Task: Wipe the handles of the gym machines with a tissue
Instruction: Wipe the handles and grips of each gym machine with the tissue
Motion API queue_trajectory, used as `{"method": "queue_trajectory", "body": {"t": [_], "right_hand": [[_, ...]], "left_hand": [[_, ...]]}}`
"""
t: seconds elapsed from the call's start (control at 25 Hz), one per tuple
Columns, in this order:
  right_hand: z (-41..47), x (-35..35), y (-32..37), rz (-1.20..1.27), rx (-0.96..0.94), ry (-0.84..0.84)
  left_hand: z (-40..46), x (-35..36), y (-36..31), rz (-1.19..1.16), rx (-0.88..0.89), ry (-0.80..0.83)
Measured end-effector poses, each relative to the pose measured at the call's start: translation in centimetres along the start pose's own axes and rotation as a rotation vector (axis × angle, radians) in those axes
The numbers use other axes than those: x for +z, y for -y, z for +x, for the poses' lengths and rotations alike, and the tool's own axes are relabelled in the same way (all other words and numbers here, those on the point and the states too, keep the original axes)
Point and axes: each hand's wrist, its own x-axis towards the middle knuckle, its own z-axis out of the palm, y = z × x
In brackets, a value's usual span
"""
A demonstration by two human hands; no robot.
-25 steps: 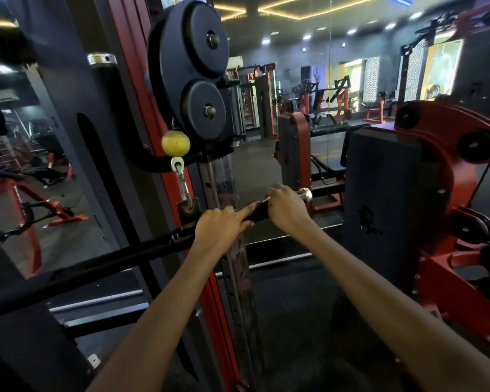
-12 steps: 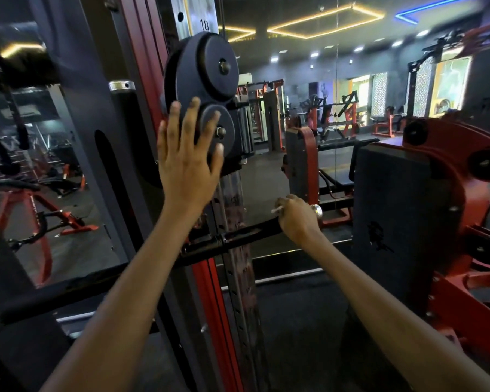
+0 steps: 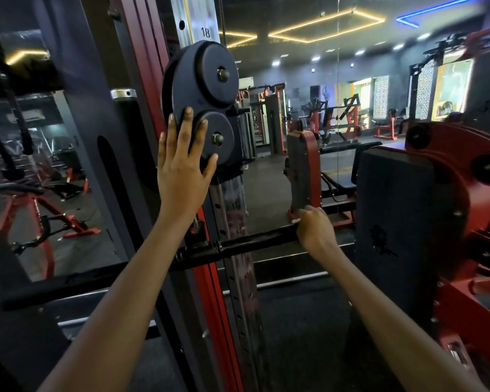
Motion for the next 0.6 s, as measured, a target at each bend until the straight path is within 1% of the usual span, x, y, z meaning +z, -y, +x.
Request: {"method": "queue_trajectory", "body": {"t": [0.04,0.08,0.12,0.16,0.2,0.24,0.28,0.32,0.4,0.44,0.48,0.52,0.6], "right_hand": [[-0.5,0.3,0.0,0.022,0.114,-0.049],[-1.4,0.9,1.1,0.039,0.129,-0.066],[-2.5,1.6,2.8,0.064,0.032,-0.045],[-3.6,2.3,4.5,0.077,-0.106,-0.009],[-4.3,3.0,5.3,0.1,-0.236,-0.009],[-4.4,3.0,5.3,0.12,-0.293,-0.016],[-4.1,2.8,4.6,0.13,-0.264,-0.042],[-3.7,2.7,3.6,0.122,-0.19,-0.095],[-4.0,2.5,2.2,0.113,0.059,-0.162],[-4.4,2.7,2.7,0.131,0.114,-0.174],[-4.9,2.9,4.1,0.153,0.08,-0.153],[-5.4,3.0,5.9,0.196,-0.023,-0.101],[-6.5,3.5,8.1,0.213,-0.364,-0.057]], "left_hand": [[0.0,0.1,0.1,-0.012,-0.003,-0.005],[0.0,0.1,0.2,-0.025,-0.005,-0.011],[0.0,0.2,0.2,-0.034,-0.007,-0.018],[-0.1,0.3,0.2,-0.037,-0.009,-0.028],[-0.1,0.4,0.1,-0.033,-0.009,-0.039],[-0.1,0.5,0.1,-0.028,-0.006,-0.051],[-0.1,0.6,0.1,-0.027,0.0,-0.064],[-0.1,0.6,0.1,-0.029,0.006,-0.076],[-0.3,0.7,0.3,-0.04,0.003,-0.1],[-0.4,0.7,0.3,-0.046,0.0,-0.115],[-0.4,0.8,0.4,-0.052,-0.002,-0.132],[-0.4,0.9,0.4,-0.058,-0.003,-0.145],[-0.3,1.0,0.4,-0.077,-0.004,-0.153]]}}
